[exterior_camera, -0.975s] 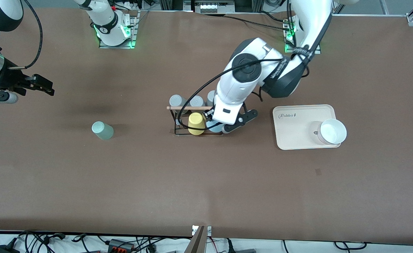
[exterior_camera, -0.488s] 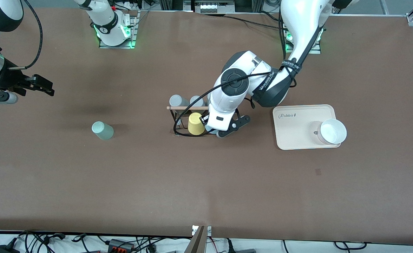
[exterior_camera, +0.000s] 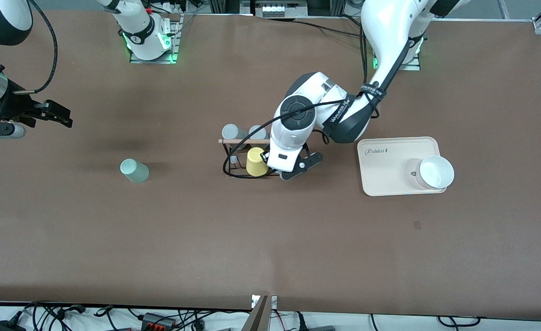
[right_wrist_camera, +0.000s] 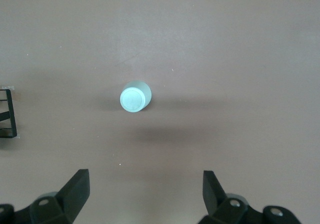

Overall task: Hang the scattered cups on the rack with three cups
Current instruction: 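Lower the cup onto the rack peg beside the yellow cup, open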

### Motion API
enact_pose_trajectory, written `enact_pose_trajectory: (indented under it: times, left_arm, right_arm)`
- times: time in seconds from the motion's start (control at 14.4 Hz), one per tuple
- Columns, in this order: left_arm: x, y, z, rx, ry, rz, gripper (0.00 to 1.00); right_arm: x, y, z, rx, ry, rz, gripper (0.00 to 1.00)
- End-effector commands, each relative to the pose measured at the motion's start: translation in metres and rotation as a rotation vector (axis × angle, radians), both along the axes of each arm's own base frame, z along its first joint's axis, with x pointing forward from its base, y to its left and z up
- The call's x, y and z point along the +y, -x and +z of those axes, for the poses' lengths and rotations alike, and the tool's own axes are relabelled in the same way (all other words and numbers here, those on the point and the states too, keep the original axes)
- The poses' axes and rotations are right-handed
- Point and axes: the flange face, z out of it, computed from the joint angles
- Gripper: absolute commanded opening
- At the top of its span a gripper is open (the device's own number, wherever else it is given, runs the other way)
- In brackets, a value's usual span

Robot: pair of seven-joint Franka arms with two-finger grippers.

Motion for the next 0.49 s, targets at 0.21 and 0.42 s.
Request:
enact_pose_trajectory:
  times: [0.21,0.42]
  left_arm:
    - [-0.0032,0.0062,-0.0196,-0.018,-0.019,-0.003,0.39]
    - [-0.0042,0.0087,-0.0181,-0.013,-0.020,-0.011,0.65]
  right_arm:
    - [0.0007,-0.0059,-0.0020,0.003,-0.002,0.014,1.00]
    - [0.0014,-0.0063,-0.0056,0.012,0.000,0.012,1.00]
